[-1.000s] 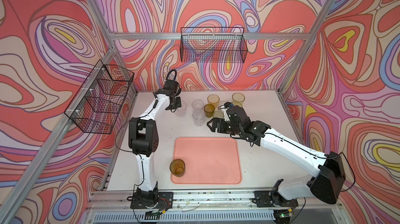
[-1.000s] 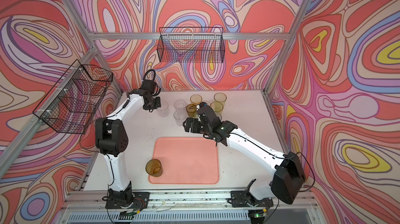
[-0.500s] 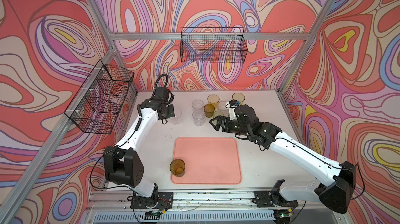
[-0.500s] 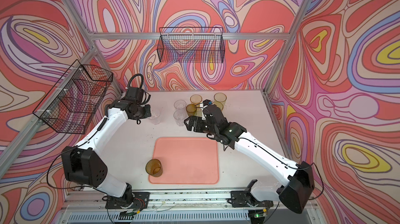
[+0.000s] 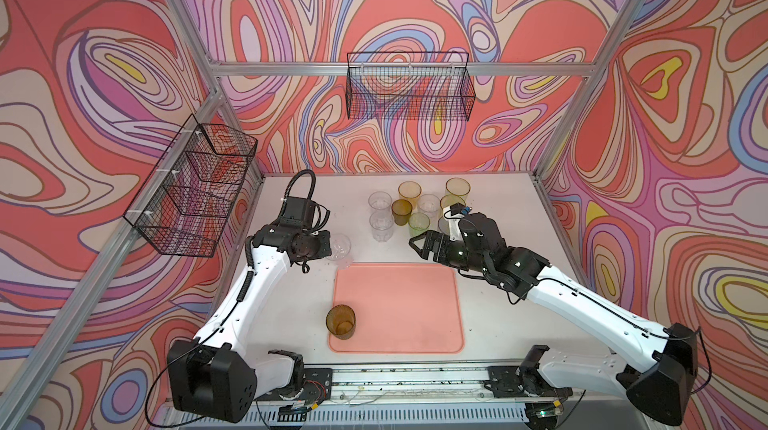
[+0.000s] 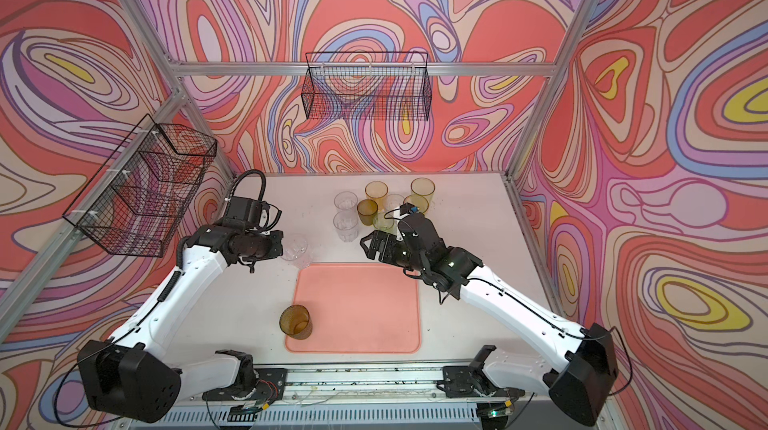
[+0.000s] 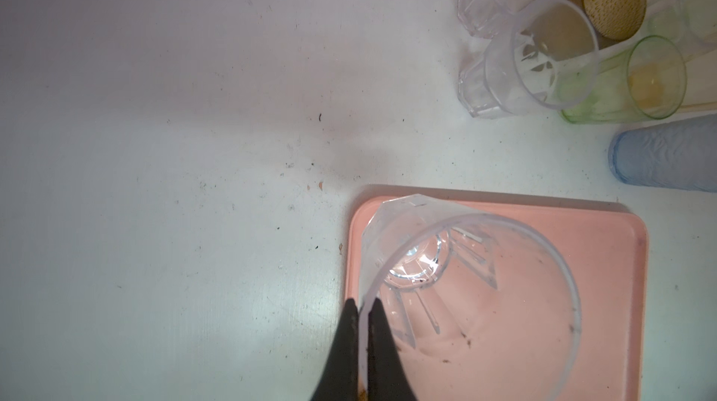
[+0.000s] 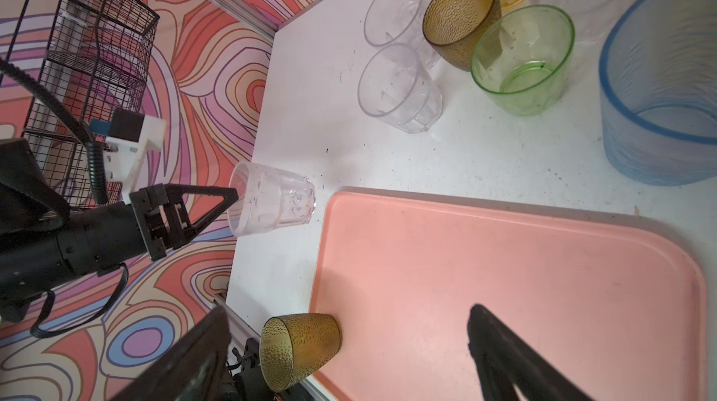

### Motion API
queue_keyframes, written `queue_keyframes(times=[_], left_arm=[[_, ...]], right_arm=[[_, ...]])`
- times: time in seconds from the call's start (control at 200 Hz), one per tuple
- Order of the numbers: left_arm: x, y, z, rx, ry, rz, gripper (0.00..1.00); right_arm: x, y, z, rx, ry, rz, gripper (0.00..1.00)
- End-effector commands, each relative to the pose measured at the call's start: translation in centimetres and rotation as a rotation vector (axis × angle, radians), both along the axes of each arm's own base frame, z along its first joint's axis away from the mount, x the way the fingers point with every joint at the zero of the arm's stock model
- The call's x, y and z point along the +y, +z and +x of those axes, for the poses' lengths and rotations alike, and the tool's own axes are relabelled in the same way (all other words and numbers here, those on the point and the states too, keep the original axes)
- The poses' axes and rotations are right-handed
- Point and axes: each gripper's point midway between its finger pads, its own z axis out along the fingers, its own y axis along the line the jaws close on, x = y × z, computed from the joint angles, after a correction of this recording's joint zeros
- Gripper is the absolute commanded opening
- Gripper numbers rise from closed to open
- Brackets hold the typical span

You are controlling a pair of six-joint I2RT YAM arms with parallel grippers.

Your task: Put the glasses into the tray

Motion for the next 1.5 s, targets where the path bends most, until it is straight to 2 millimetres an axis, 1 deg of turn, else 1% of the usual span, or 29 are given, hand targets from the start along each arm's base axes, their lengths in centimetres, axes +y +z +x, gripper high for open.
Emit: queue_keyframes(times=[0.0, 0.2, 0.351, 0.516, 0.636, 0.806, 0.972, 1.182, 1.317, 1.452, 1.497], left_arm=[[0.1, 0.4, -1.9, -0.018, -0.024, -0.016, 0.00], [-0.7, -0.3, -3.8, -0.046, -0.063, -0.068, 0.00], [-0.1, -1.6, -4.6, -0.054, -0.053, -0.043, 0.00], [0.4, -2.2, -5.4, -0.043, -0.046, -0.021, 0.00], [0.4, -2.2, -5.4, -0.050, -0.048, -0.027, 0.00], [0.3, -2.9, -5.5, -0.019, -0.047, -0.024, 0.00], [0.3, -3.3, -5.7, 0.005, -0.053, 0.017, 0.00], [-0.2, -4.0, -6.1, 0.028, -0.067, 0.058, 0.00], [-0.4, -4.5, -6.3, 0.057, -0.075, 0.101, 0.00], [-0.1, -4.8, -6.3, 0.069, -0.061, 0.116, 0.00], [-0.1, -4.8, -6.3, 0.072, -0.059, 0.118, 0.00]], right_arm=[[-0.8, -0.1, -0.2, 0.004, -0.042, 0.026, 0.98], [-0.8, -1.0, -1.0, 0.027, -0.023, 0.051, 0.98], [-0.9, -1.8, -1.3, 0.045, -0.026, 0.059, 0.98], [-1.4, -2.8, -1.5, 0.056, -0.041, 0.046, 0.98], [-1.7, -2.6, -1.4, 0.044, -0.051, 0.042, 0.97], [-2.1, -2.0, -1.3, 0.029, -0.066, 0.024, 0.97], [-2.5, -1.2, -1.4, 0.015, -0.076, 0.031, 0.97], [-3.3, -1.5, -1.7, 0.028, -0.099, 0.005, 0.98], [-3.4, -1.5, -1.7, 0.021, -0.101, -0.003, 0.97], [-4.7, -2.0, -1.7, 0.027, -0.142, -0.051, 0.98], [-4.9, -1.9, -1.8, 0.022, -0.144, -0.056, 0.98]])
